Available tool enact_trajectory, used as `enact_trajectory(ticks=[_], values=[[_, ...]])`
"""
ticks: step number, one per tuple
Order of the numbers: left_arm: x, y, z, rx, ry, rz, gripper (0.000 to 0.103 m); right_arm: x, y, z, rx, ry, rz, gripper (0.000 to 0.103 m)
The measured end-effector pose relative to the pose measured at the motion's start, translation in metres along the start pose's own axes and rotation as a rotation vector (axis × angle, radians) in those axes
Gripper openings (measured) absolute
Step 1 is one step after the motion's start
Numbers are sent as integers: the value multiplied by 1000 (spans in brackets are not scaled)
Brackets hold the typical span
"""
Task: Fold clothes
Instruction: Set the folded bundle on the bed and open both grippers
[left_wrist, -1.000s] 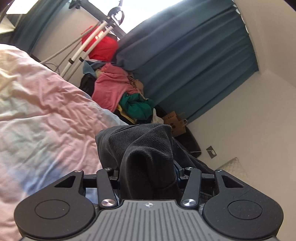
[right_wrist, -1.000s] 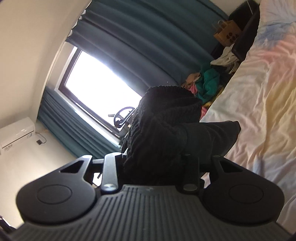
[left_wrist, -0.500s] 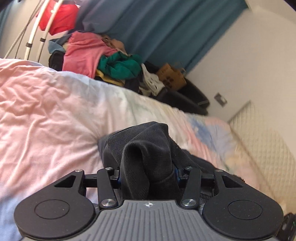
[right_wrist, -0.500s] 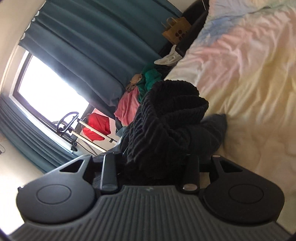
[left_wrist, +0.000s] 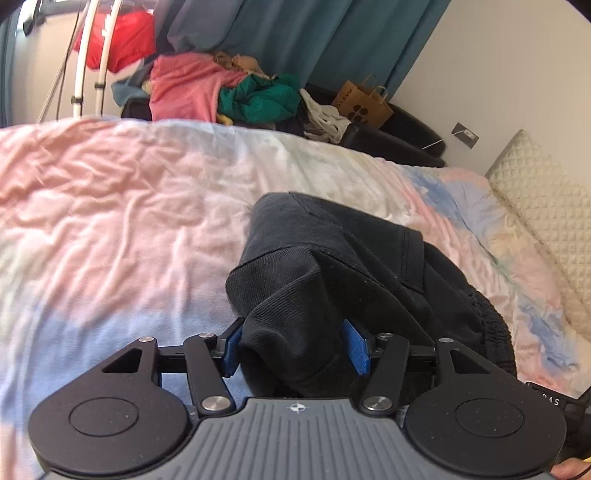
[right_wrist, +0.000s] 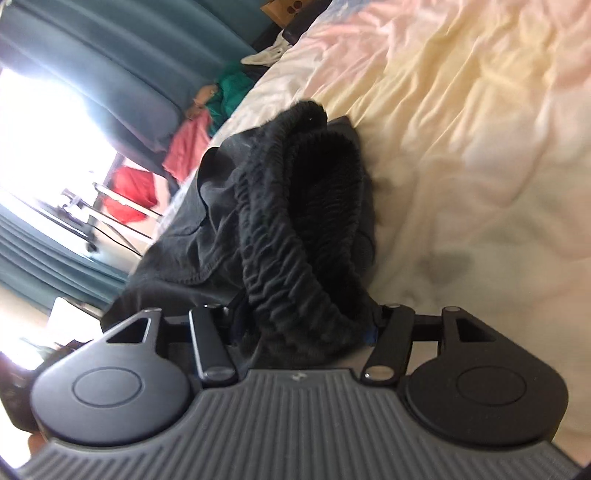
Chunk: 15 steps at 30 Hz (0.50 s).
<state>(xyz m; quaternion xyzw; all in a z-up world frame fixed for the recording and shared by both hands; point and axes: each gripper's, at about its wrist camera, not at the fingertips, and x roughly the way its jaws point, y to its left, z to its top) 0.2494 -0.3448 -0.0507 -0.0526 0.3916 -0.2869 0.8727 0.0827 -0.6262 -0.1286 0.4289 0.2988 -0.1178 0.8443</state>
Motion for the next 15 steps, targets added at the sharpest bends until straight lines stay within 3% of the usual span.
enact_trajectory(ticks=[5,10,12,13,15], values=[[-77,-30,2,82,-72,13,70,-63,34,-2,-201,-90,-108,60],[-159,-66,-5,153,-181,47,103,-130,71,-8,-329,-184,-86,60],[-189,-80,-12,167,-210,47,103,-158,86,-15,-364,-219,-62,62],[-202,-86,-17,181,-217,45,103,-170,92,-20,-378,-235,-50,66],[-228,-98,-29,213,-234,54,103,-195,108,-30,-416,-269,-33,89]])
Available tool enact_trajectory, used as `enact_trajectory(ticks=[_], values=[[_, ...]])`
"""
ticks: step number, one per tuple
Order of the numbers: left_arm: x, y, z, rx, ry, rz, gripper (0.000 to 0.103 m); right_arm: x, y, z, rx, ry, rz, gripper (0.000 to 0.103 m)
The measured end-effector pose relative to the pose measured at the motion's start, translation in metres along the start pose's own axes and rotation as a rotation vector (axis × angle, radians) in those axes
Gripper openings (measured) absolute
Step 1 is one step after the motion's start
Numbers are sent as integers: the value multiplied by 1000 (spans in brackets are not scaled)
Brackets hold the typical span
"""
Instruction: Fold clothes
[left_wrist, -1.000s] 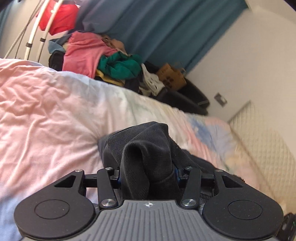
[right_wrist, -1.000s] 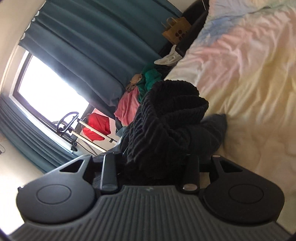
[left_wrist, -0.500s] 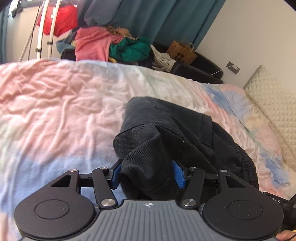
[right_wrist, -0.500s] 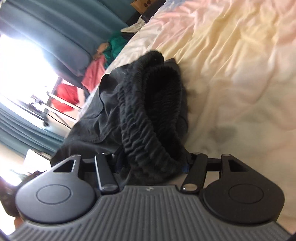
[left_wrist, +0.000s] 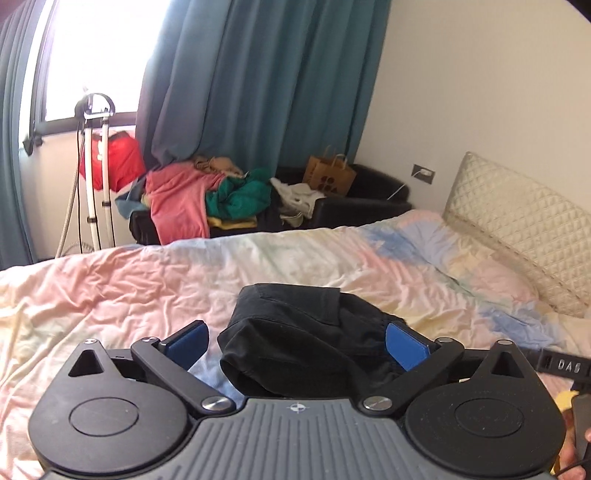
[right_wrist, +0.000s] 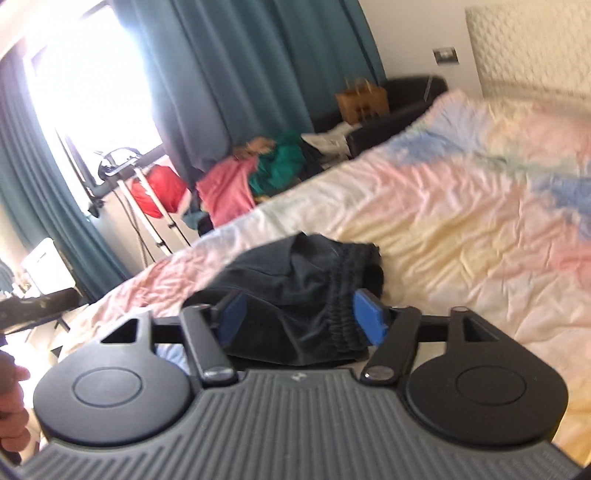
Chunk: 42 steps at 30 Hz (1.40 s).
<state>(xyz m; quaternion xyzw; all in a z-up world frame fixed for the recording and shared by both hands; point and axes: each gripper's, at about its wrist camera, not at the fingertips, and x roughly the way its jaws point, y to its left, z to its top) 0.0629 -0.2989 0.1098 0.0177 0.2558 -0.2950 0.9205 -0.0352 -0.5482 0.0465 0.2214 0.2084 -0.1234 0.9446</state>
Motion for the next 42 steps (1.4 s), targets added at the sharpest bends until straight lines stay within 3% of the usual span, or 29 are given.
enact_trajectory(ticks=[6,14,17,28,42], values=[[-73,-24,-26,56,-39,65,103,-65,42,-12,-94,-75,22,89],[-123,-28,-70,55,-74,121,103,-83,58,-63,-130,-121,-15,89],[-125,-28,-85,67,-78,168,103,-79,61,-79,-145,-131,-27,89],[-108,-25,-114,77,-82,153,103,-55,70,-121,-190,-118,-51,89],[-74,-17,-143,56,-31,145,103,-39,72,-131,-197,-116,-118,89]])
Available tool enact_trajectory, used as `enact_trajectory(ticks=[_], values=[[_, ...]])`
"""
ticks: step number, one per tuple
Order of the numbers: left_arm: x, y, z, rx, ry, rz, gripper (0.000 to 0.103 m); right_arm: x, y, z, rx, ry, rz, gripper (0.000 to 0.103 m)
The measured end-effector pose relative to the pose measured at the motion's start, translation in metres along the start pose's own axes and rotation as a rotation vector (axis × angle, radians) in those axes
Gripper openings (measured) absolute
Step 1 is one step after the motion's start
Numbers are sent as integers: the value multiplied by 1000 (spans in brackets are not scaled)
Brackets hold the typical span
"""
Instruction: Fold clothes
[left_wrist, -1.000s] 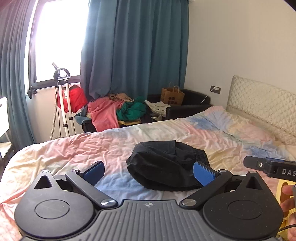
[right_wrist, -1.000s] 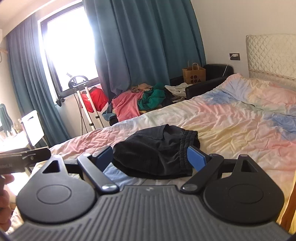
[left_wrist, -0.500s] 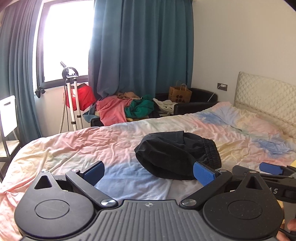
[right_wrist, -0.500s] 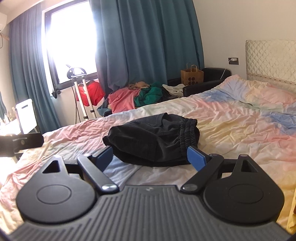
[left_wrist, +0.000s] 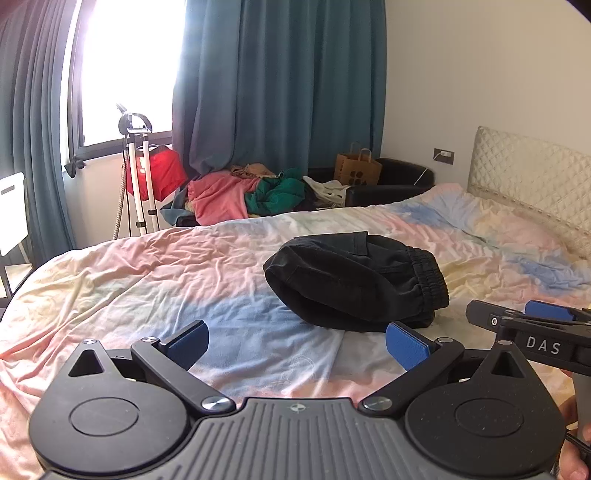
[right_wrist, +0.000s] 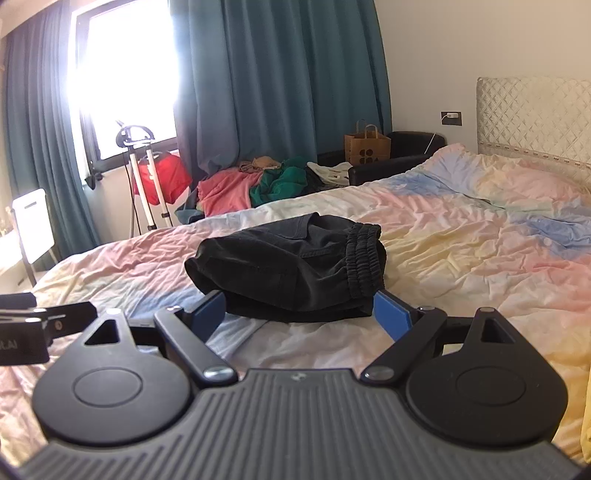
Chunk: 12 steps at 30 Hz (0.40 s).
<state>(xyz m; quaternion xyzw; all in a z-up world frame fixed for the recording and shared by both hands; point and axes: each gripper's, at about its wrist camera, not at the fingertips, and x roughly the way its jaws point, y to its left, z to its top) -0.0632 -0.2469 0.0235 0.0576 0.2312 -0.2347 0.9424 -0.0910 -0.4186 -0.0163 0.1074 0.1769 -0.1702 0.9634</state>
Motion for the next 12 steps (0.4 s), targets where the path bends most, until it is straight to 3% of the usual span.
enact_trajectory(ticks=[12], values=[[3,3,-3,-1,6,29,103,-2,0,0,4,8,5,89]])
